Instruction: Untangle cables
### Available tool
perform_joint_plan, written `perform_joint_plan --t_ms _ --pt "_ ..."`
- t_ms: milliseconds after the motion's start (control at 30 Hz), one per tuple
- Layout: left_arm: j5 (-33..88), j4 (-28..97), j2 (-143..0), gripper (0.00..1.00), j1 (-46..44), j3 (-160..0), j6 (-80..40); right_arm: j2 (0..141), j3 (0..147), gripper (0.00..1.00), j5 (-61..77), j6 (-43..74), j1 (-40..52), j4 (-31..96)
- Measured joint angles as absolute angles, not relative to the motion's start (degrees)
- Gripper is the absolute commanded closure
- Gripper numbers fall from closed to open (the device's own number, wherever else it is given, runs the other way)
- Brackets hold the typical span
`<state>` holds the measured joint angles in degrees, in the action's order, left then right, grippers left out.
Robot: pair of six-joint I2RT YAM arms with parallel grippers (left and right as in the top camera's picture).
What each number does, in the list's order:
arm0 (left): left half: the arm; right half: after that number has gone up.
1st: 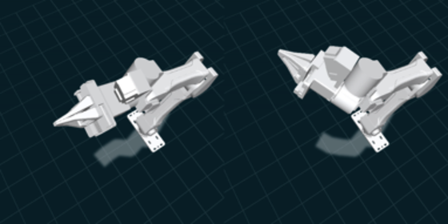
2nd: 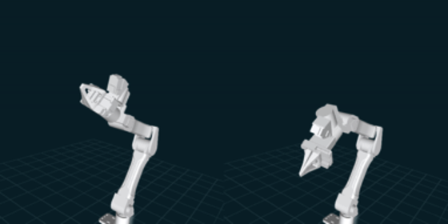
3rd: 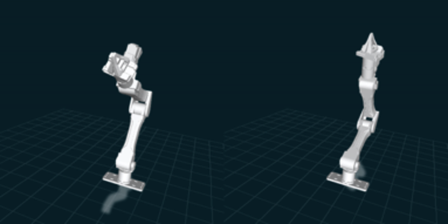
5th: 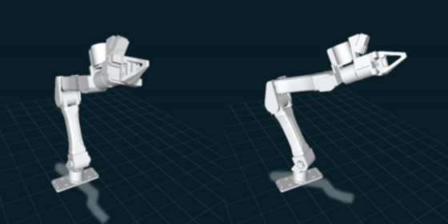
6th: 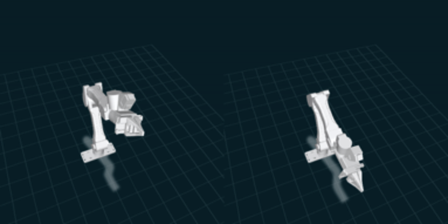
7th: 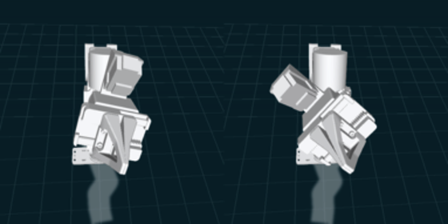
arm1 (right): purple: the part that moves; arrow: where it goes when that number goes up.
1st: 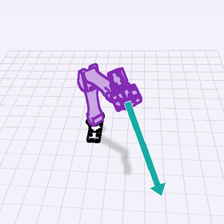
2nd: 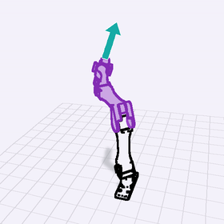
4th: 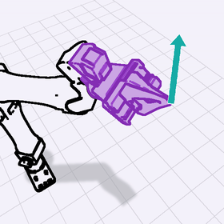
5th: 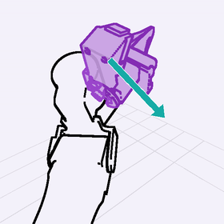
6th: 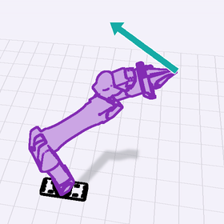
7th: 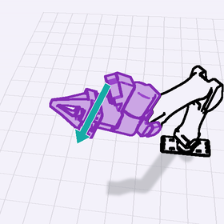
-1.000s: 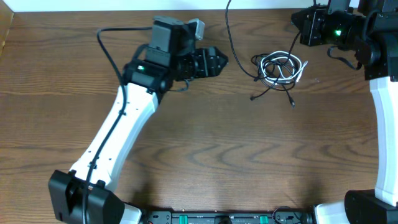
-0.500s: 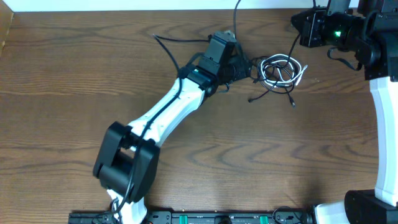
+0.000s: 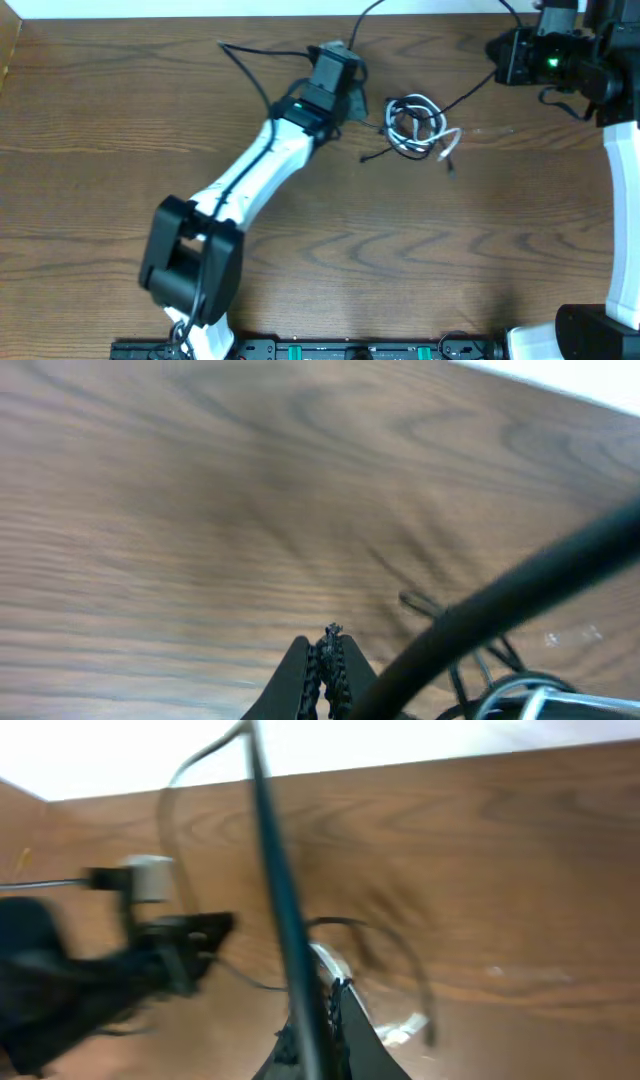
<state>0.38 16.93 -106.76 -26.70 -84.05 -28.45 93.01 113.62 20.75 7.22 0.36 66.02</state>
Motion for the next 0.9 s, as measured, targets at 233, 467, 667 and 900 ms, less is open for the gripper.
perform_joint_plan --t_ms 233,467,667,900 --pt "-0.4 21.2 -98.7 0.92 -18.5 -84.1 -23.0 93.0 113.6 0.99 19.7 7.1 -5.3 68.7" --pt "1.1 22.3 -92.6 0.92 -14.1 -84.1 -17.9 94.3 113.6 0.99 21.7 5.7 -8.1 70.3" --pt "3.2 23.1 -89.9 0.92 -10.6 -84.1 -16.0 98.6 113.6 0.99 24.2 4.7 -8.8 70.8" --pt "4.6 23.8 -89.6 0.92 -10.1 -84.1 -14.5 101.8 113.6 0.99 25.8 3.3 -11.9 70.5"
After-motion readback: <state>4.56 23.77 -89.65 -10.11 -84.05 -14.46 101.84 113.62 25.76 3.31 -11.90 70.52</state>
